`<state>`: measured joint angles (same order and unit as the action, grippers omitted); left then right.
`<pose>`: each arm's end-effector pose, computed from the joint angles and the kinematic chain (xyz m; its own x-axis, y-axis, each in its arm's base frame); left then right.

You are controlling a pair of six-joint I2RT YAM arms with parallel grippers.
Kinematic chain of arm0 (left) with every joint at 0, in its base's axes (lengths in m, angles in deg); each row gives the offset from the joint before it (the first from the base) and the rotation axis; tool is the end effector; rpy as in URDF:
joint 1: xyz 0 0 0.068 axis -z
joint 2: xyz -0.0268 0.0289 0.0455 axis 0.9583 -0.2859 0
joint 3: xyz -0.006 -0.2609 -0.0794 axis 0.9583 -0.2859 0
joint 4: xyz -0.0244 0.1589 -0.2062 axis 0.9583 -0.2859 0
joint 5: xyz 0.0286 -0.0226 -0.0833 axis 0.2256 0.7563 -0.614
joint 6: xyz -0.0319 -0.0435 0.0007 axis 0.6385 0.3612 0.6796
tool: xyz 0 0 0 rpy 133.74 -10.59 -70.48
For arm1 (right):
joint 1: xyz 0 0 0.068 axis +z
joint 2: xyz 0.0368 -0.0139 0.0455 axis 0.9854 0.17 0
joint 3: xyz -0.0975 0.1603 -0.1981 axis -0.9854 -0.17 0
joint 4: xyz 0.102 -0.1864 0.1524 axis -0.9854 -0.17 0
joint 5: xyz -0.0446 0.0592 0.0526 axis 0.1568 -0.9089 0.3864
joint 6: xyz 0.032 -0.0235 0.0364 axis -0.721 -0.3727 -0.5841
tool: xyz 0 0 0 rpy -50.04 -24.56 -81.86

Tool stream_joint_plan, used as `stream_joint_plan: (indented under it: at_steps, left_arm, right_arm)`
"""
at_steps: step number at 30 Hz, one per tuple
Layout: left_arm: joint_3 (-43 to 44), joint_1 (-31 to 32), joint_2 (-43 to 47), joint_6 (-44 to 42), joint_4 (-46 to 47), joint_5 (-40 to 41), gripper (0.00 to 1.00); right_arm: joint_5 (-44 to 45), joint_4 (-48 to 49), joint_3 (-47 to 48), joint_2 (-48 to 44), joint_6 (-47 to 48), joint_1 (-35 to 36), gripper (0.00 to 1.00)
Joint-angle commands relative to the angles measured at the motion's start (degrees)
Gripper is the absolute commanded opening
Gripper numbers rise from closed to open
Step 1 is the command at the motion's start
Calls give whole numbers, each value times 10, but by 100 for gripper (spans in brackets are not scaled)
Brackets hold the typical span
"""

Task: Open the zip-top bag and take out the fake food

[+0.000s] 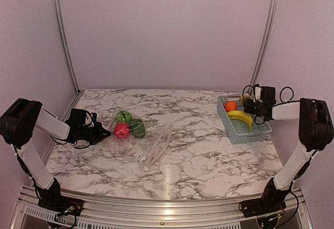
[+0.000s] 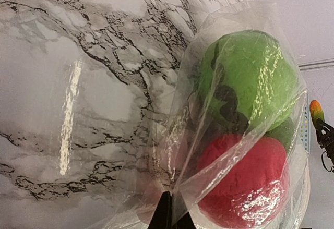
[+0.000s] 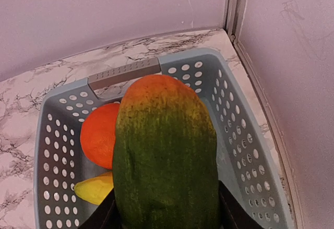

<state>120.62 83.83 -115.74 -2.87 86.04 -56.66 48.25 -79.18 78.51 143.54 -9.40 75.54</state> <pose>0.2970 -0.0706 0.1179 -0.7796 -0.4366 -0.4491 0.0169 0.7021 -0.7119 0.3580 -0.0277 0.2015 -0.5110 0.1644 -0.8437 0.1084 0.9860 0.1265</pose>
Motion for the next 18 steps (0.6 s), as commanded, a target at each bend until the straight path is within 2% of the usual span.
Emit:
stream_joint_plan:
  at_steps: [1, 4, 6, 11, 16, 18]
  left_arm:
    - [0, -3, -1, -6, -3, -6, 0]
    - [1, -3, -2, -7, -4, -7, 0]
    - [0, -3, -2, -7, -3, -7, 0]
    - [-4, -3, 6, -8, -7, -7, 0]
    - [-9, -3, 19, -10, -16, -6, 0]
    - [-11, -3, 24, -10, -21, -5, 0]
  right_arm:
    - [31, -19, 43, 19, 13, -6, 55]
    - [44, -28, 57, 29, 16, -6, 68]
    - [37, -30, 60, 30, 15, -6, 72]
    - [-20, -9, 39, 12, 9, -1, 74]
    - [-57, -1, 24, -20, 20, 44, 71]
    - [-78, 5, 17, -31, 23, 85, 70]
